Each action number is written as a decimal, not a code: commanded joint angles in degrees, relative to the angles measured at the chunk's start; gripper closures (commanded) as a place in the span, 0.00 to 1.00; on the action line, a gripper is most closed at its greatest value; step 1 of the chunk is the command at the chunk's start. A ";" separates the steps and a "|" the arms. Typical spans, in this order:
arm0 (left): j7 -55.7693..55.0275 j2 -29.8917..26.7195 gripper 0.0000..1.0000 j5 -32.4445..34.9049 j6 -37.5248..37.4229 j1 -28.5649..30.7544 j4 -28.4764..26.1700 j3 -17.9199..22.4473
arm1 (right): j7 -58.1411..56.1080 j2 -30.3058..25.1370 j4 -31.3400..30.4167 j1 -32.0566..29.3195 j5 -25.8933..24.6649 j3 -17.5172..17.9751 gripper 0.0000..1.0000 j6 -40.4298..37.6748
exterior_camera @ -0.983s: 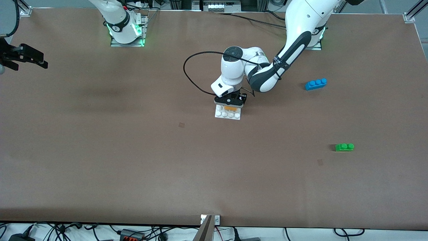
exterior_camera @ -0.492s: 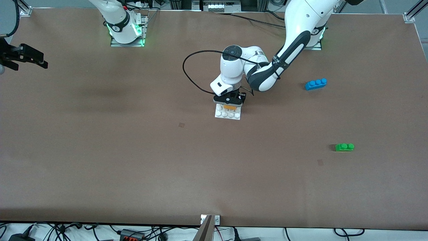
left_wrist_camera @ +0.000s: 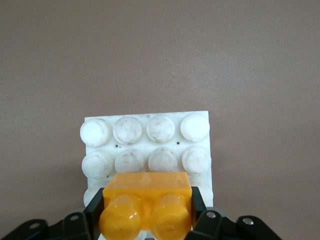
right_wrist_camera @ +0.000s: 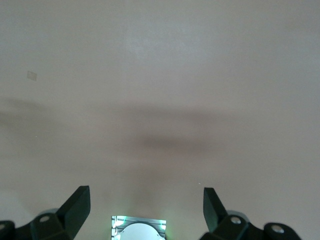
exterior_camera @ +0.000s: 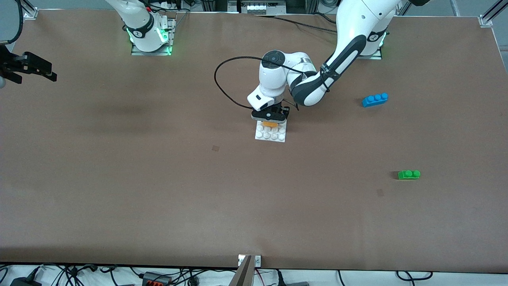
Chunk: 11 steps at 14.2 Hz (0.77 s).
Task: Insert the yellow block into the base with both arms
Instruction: 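Lower the yellow block onto the plate studs and press down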
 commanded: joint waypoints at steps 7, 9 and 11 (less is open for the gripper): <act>-1.44 0.46 0.46 1.68 1.52 1.63 -1.66 -0.33 | 0.63 -0.18 -0.11 -0.31 -0.49 0.28 0.00 -0.36; -1.44 0.64 0.46 1.68 1.61 1.72 -1.66 -0.24 | 0.63 -0.18 -0.11 -0.31 -0.49 0.28 0.00 -0.28; -1.27 0.64 0.46 1.68 1.61 2.50 -1.66 -0.33 | 0.63 -0.09 -0.11 -0.40 -0.49 0.28 0.00 -0.36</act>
